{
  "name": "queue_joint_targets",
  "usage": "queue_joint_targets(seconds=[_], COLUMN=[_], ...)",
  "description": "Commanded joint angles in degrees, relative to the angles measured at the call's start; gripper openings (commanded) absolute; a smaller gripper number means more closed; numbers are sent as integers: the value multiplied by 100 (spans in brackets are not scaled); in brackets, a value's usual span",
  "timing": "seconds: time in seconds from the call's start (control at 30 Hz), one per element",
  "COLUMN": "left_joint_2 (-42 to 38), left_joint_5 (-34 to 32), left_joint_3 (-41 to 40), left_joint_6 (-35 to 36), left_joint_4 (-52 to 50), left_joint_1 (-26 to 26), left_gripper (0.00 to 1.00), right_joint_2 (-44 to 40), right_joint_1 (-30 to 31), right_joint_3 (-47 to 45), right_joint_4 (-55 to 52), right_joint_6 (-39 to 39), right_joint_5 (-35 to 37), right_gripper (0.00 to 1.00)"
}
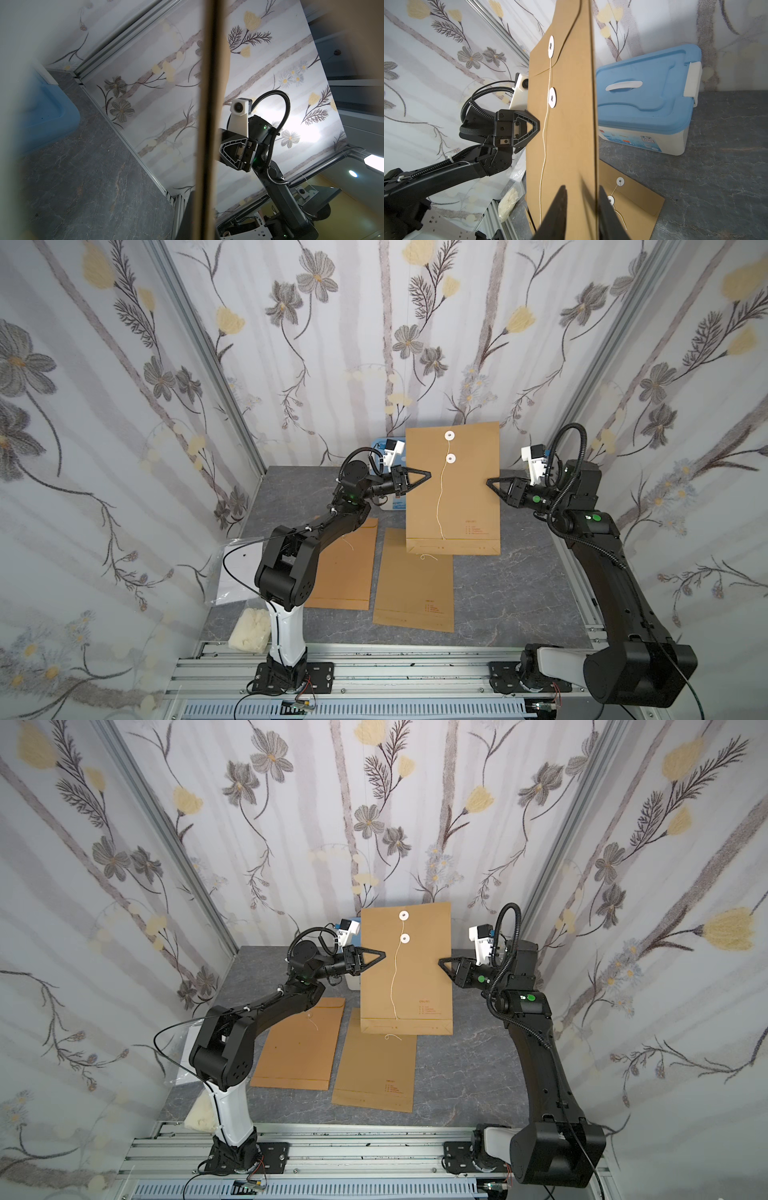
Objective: Close the mouth of the file bag
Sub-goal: Adjust the file bag.
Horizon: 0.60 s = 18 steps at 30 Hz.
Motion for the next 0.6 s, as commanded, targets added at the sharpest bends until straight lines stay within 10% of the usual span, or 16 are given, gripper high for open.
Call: queue_joint_targets(seconds=[0.0, 0.57], left_joint_2=[-78, -24], left_joint_5=[16, -48], left_joint_3=[-16, 131], left_joint_6=[-27, -123], left_joint_4=[297, 517], left_joint_1=[11, -76], left_gripper=[0, 0], right_joint_2=[-225, -1765], right_joint_1=[0, 982], right_joint_3=[25, -1020], right_joint_4=[-292, -647], right_joint_6=[-16, 346], right_joint_5=[543, 1801], right_gripper=[47, 55])
